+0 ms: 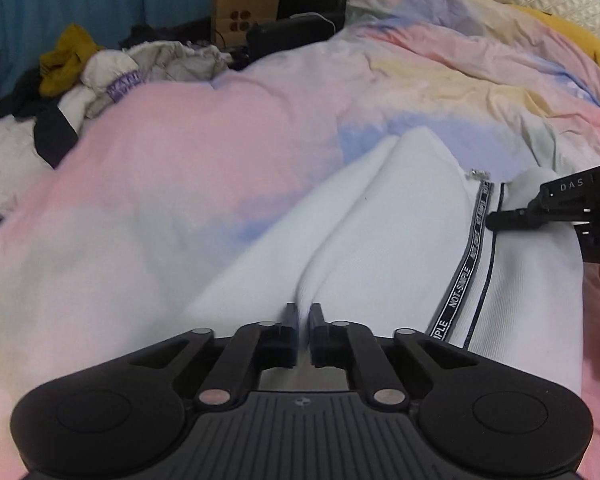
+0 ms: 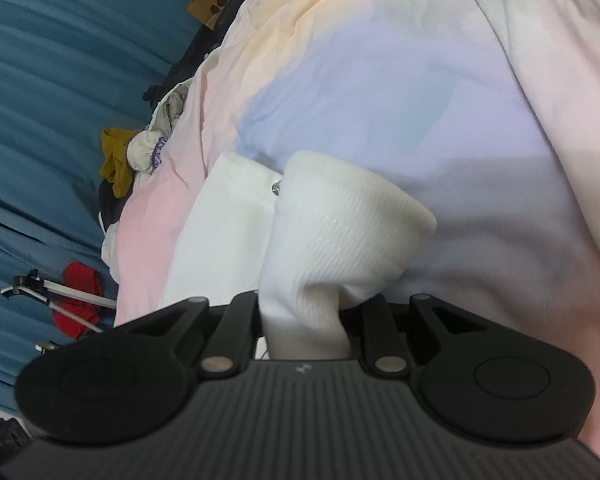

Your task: Fold clothes

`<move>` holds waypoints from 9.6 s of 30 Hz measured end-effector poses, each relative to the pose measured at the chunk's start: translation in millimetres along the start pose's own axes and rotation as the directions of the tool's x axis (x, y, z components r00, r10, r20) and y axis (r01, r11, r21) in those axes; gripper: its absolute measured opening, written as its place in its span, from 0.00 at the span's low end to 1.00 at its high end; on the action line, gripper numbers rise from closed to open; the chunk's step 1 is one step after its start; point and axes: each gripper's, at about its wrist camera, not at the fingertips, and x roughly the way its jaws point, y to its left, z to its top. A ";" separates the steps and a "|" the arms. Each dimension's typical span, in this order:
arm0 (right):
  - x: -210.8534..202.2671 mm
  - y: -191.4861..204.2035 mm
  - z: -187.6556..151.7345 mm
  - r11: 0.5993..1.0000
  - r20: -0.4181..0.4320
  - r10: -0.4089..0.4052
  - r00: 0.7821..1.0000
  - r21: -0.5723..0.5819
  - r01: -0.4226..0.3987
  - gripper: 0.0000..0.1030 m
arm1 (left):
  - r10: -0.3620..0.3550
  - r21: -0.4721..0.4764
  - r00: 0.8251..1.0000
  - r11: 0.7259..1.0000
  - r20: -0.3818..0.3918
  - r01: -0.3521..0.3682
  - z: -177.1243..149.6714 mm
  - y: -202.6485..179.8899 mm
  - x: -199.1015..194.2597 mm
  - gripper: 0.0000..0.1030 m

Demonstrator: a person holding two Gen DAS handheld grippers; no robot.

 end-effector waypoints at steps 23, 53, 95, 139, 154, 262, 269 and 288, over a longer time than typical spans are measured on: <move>-29.4 -12.0 -11.0 0.991 -0.101 0.098 0.990 0.103 -0.087 0.52 | 0.175 -0.296 0.982 0.944 0.075 -0.145 -69.4 23.1 -87.3 0.52; 0.0 17.0 4.5 0.970 0.003 0.155 0.988 -0.192 -0.152 0.14 | 0.442 -0.679 0.895 0.640 -0.058 -0.360 -240.6 32.3 -246.1 0.71; -26.3 45.0 -9.3 0.940 0.201 0.153 0.968 -0.331 -0.080 0.13 | 0.455 -0.542 0.886 0.723 -0.094 -0.429 -250.5 22.7 -206.2 0.85; -79.1 174.7 -428.7 -0.022 -0.249 0.318 0.915 -0.967 -0.256 0.16 | 0.493 -0.829 0.854 0.538 0.165 -0.151 -279.9 88.7 -347.7 0.84; -124.8 173.3 -407.3 0.172 -0.412 0.298 0.861 -0.864 -0.473 0.79 | 0.481 -0.777 0.855 0.608 0.196 -0.163 -277.2 89.6 -327.3 0.84; -92.3 152.5 -264.3 0.557 -0.137 0.093 0.986 -0.814 -0.166 0.79 | 0.880 -0.764 0.403 0.437 0.253 -0.474 -133.9 5.2 -323.7 0.16; -102.7 134.7 -199.8 0.716 -0.048 0.085 0.995 -0.692 -0.095 0.80 | 0.776 -0.507 0.561 0.621 0.290 -0.597 -109.1 -61.6 -177.9 0.16; -116.4 147.0 -169.6 0.767 -0.151 0.278 0.949 -0.560 -0.314 0.80 | 0.557 0.055 0.822 0.823 0.122 -0.566 -179.1 -69.2 -165.5 0.86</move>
